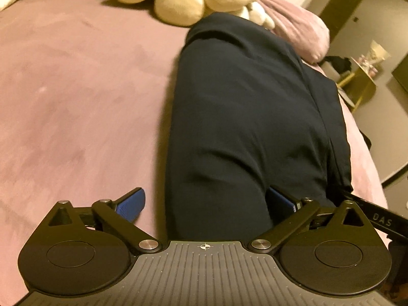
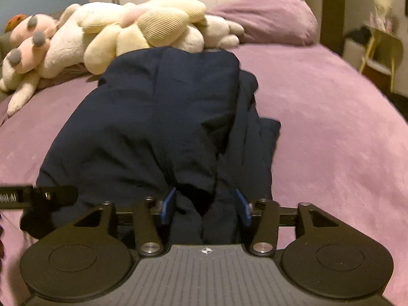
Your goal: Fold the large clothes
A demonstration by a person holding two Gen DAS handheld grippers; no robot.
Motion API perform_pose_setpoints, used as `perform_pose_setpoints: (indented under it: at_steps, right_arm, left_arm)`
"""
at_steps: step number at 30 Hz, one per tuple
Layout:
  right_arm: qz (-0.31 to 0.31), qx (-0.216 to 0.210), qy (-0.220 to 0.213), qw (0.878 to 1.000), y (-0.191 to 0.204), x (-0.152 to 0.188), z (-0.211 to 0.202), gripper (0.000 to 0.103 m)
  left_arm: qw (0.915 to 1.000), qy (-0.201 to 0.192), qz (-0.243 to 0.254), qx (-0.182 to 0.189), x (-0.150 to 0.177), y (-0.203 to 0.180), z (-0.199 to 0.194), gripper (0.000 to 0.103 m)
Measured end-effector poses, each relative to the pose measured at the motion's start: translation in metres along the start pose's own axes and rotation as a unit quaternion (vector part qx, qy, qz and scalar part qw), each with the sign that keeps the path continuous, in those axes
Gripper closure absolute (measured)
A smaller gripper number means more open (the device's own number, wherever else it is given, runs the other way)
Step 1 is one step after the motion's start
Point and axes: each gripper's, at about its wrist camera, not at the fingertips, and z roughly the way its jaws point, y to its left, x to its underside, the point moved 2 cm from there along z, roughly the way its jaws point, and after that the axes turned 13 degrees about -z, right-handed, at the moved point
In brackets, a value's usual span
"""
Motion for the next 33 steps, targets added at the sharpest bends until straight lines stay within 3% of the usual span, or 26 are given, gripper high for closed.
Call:
perform_pose_setpoints:
  at_steps: [2,4,8,10,14,20,33]
  right_arm:
    - [0.026,-0.008,0.017,0.999,-0.004,-0.006,-0.004,0.043]
    - [0.028,0.011,0.03,0.999,0.001,-0.005,-0.021,0.03]
    - [0.019,0.036,0.065,0.997,0.018,0.015,-0.063,0.02]
    - [0.027,0.044,0.108,0.993,0.026,0.028,-0.074,0.02]
    - [0.022,0.06,0.137,0.988,0.046,0.036,-0.086,0.016]
    - [-0.003,0.076,0.119,0.99,0.073,0.021,-0.104,0.005]
    - [0.007,0.092,0.111,0.99,0.082,0.007,-0.114,0.003]
  left_arm:
    - [1.0,-0.001,0.009,0.0,0.008,-0.001,-0.021,0.0]
    - [0.9992,-0.008,0.037,-0.012,0.021,-0.005,-0.042,0.0]
    - [0.9944,-0.006,0.075,-0.074,0.046,-0.006,-0.066,0.0]
    - [0.992,-0.006,0.091,-0.087,0.052,-0.008,-0.074,0.0]
    - [0.9869,-0.034,0.118,-0.105,0.053,-0.013,-0.092,0.0]
    - [0.9869,-0.044,0.116,-0.103,0.053,-0.016,-0.105,0.0]
    - [0.9813,-0.057,0.146,-0.111,0.056,-0.029,-0.109,0.0]
